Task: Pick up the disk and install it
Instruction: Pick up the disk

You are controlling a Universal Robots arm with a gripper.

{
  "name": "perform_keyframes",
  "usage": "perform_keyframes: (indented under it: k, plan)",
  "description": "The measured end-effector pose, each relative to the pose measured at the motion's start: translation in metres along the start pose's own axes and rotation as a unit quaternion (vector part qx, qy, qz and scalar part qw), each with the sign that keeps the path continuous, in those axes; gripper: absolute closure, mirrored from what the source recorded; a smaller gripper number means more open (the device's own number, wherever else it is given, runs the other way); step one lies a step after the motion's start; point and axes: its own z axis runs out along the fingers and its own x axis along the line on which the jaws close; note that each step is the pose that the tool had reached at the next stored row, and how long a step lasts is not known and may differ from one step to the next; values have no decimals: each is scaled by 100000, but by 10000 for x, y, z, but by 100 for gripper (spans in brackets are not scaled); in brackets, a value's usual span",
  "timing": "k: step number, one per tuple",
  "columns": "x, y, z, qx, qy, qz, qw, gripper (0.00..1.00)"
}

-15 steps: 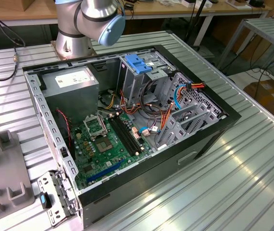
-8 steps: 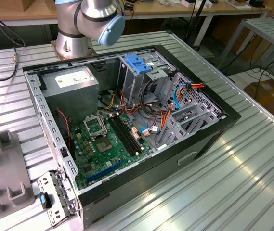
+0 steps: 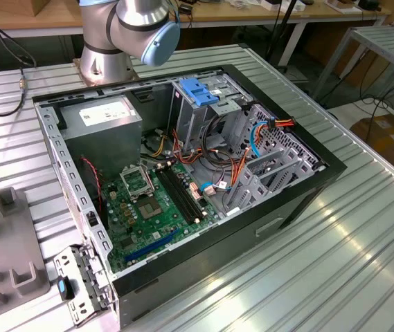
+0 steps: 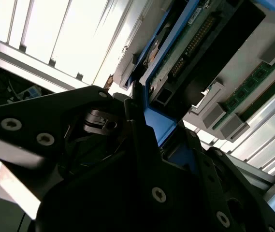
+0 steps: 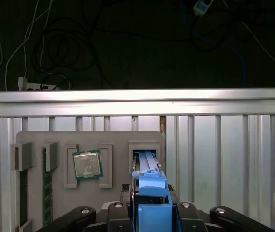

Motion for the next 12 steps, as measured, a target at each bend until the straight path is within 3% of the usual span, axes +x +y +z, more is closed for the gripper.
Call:
perform_keyframes:
  k: [12]
  plan:
    - [1, 0, -108, 0, -1, 0, 100000, 63]
